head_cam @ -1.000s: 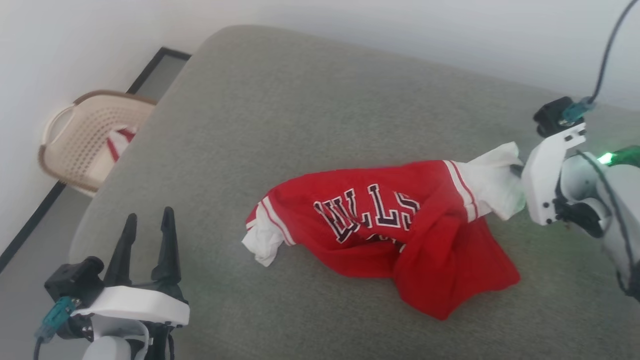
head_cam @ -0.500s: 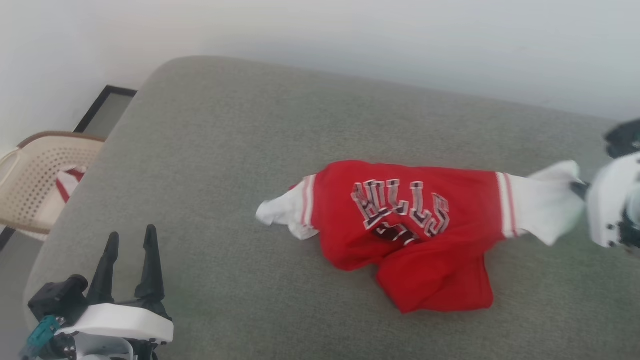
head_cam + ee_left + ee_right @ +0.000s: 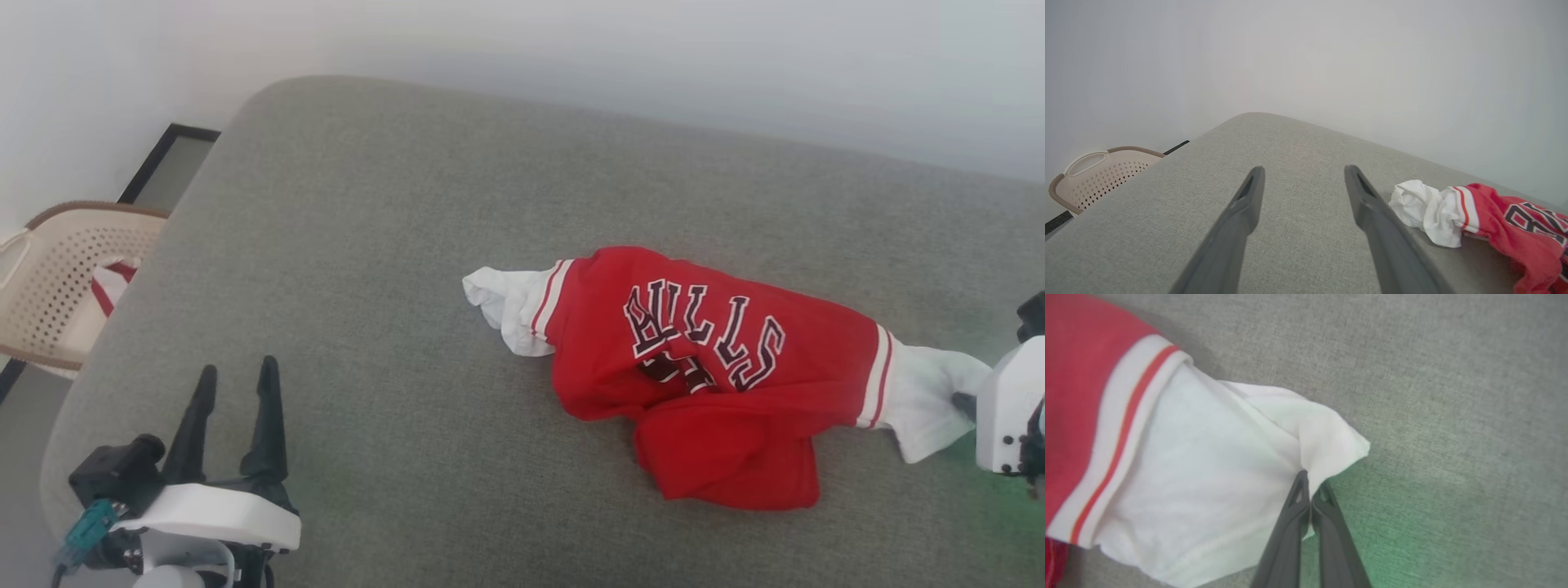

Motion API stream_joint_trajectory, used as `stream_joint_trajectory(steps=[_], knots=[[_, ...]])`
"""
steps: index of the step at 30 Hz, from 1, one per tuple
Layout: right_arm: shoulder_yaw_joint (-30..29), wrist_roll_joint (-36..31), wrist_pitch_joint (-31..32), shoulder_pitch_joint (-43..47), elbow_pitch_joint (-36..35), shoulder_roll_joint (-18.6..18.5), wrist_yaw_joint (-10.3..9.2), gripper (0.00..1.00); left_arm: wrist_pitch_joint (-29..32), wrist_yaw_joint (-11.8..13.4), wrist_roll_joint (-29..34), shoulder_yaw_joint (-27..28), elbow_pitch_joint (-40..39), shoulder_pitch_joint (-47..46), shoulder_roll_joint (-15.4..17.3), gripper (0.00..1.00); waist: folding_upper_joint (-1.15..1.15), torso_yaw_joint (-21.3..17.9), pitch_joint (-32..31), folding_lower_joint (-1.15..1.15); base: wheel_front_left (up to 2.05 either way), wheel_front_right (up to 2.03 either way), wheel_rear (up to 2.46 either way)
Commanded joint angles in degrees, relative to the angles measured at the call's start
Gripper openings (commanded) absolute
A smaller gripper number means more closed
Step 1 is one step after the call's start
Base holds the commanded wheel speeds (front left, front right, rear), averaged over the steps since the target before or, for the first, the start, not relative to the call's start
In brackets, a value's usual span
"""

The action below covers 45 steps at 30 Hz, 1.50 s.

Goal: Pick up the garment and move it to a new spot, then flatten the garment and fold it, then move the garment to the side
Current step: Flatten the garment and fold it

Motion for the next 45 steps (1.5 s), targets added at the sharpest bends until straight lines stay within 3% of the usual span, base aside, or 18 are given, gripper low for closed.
stream_joint_trajectory(steps=[1, 4, 6, 7, 8, 16, 24, 32, 36, 40, 45], knots=[[-0.3, 0.1, 0.7, 0.0, 2.1, 1.6, -0.07, 0.00, -0.3, -0.3, -0.2, -0.6, 0.5, -1.0, 0.3, 1.00, 0.00, 0.4, 0.5, 0.00, 0.00, 0.00, 0.00], [-0.4, -0.5, 0.4, -0.7, 3.9, 2.9, -0.04, 0.00, -0.3, -0.3, -0.5, -1.2, 0.7, -1.5, 0.6, 1.00, 0.00, 0.5, 0.8, 0.00, 0.00, 0.00, 0.00], [-0.5, -1.1, 0.1, -1.8, 5.3, 3.9, -0.05, 0.38, -0.1, -0.3, -0.9, -1.9, 1.1, -1.7, 1.2, 1.00, 0.00, 0.3, 0.9, 0.00, 0.00, 0.00, 0.00], [-0.5, -1.6, -0.3, -2.6, 5.7, 4.0, -0.04, 0.78, 0.2, -0.4, -1.1, -2.1, 1.1, -2.0, 1.6, 1.00, 0.00, 0.1, 1.0, 0.00, 0.00, 0.00, 0.00], [-0.5, -1.9, -0.5, -3.3, 6.1, 4.2, -0.04, 1.00, 0.3, -0.4, -1.2, -2.5, 1.0, -2.3, 1.9, 1.00, 0.00, -0.2, 1.0, 0.00, 0.00, 0.00, 0.00], [-0.3, -4.0, -4.9, -7.1, 2.9, 4.2, -0.06, 1.00, 5.2, -0.4, -3.4, -4.7, -0.8, -4.0, 5.7, 1.00, 0.00, -4.3, 0.3, 0.00, 0.00, 0.00, 0.00], [-3.3, -8.4, -18.1, -6.0, -3.6, 4.4, -0.07, 1.00, 13.5, -0.4, -6.5, -7.1, -4.3, -6.5, 11.0, 1.00, 0.00, -10.0, -0.7, 0.00, 0.00, 0.00, 0.00], [-11.3, -16.0, -30.5, -1.8, -8.4, 8.0, -0.07, 1.00, 26.1, -0.4, -11.1, -10.0, -4.4, -10.4, 17.1, 1.00, 0.00, -15.6, -1.0, 0.00, 0.00, 0.00, 0.00], [-18.0, -21.1, -34.6, 1.3, -11.4, 10.7, -0.07, 1.00, 33.4, -0.4, -13.8, -11.3, -2.3, -14.0, 19.0, 1.00, 0.00, -17.9, -0.6, 0.00, 0.00, 0.00, 0.00], [-24.6, -26.4, -35.4, 4.7, -15.3, 14.1, -0.05, 1.00, 40.9, 0.2, -16.7, -11.5, 0.9, -18.0, 19.9, 1.00, 0.00, -20.2, 0.2, 0.00, 0.00, 0.00, 0.00], [-30.5, -30.9, -32.1, 8.7, -21.6, 18.4, -0.05, 1.00, 50.1, 2.5, -18.3, -12.4, 5.3, -22.8, 20.9, 1.00, 0.00, -22.6, 1.7, 0.00, 0.00, 0.00, 0.00]])
